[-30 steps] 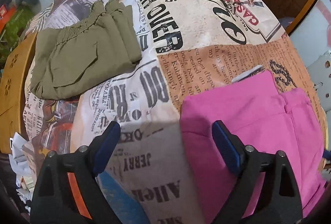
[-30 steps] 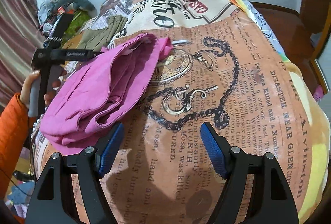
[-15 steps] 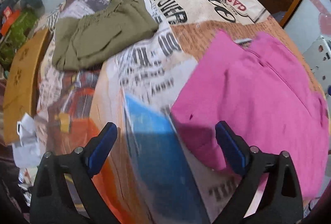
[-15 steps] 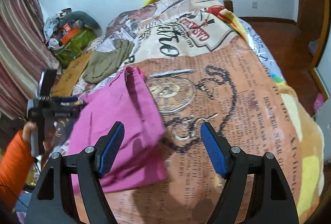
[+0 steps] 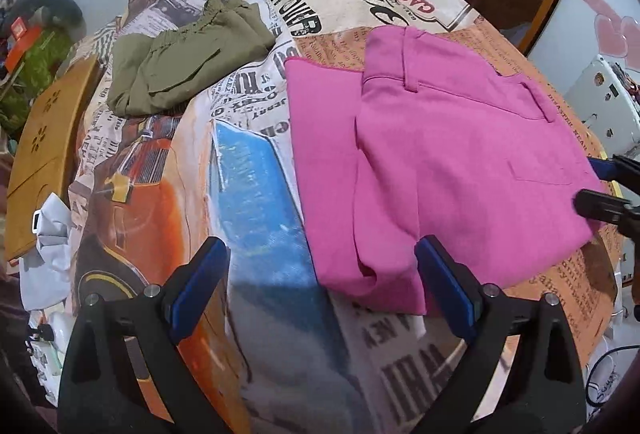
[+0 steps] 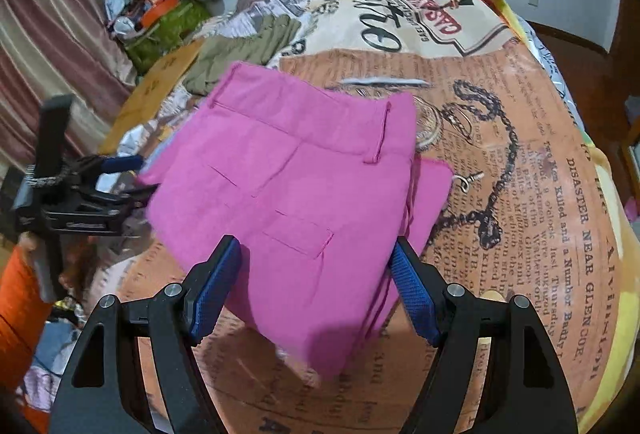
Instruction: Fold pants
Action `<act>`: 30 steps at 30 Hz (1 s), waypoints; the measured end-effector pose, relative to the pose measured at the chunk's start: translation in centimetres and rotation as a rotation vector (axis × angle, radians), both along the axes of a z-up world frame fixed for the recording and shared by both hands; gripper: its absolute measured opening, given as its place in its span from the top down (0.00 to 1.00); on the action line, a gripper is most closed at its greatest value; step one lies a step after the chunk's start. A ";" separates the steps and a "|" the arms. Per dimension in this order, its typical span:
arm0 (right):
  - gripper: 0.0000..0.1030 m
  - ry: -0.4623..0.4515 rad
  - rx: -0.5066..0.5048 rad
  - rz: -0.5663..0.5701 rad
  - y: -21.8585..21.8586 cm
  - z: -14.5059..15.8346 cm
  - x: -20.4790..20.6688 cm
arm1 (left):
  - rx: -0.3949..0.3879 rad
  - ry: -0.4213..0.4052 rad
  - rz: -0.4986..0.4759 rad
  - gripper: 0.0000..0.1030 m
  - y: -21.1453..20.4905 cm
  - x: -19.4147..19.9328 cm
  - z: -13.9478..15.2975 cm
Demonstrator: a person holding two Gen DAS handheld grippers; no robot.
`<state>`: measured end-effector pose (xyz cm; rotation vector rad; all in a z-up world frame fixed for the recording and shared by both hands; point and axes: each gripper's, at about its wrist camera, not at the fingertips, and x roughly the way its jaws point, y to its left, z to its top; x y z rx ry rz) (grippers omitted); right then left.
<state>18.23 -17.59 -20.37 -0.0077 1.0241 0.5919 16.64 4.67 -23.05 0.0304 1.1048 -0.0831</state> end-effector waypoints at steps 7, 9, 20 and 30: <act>0.29 0.036 0.045 -0.045 -1.5 -1.5 -0.1 | 0.023 -0.029 -0.008 0.06 0.9 -0.8 0.3; 0.29 0.013 0.031 -0.042 -1.4 -1.3 -0.3 | 0.048 -0.047 -0.009 0.06 1.3 -1.3 0.5; 0.30 -0.048 -0.013 -0.013 -1.8 -0.7 0.4 | -0.075 -0.036 0.064 0.06 4.0 -1.7 0.9; 0.30 -0.080 0.034 -0.060 -2.2 0.9 3.0 | -0.099 -0.122 0.006 0.06 0.7 3.2 4.1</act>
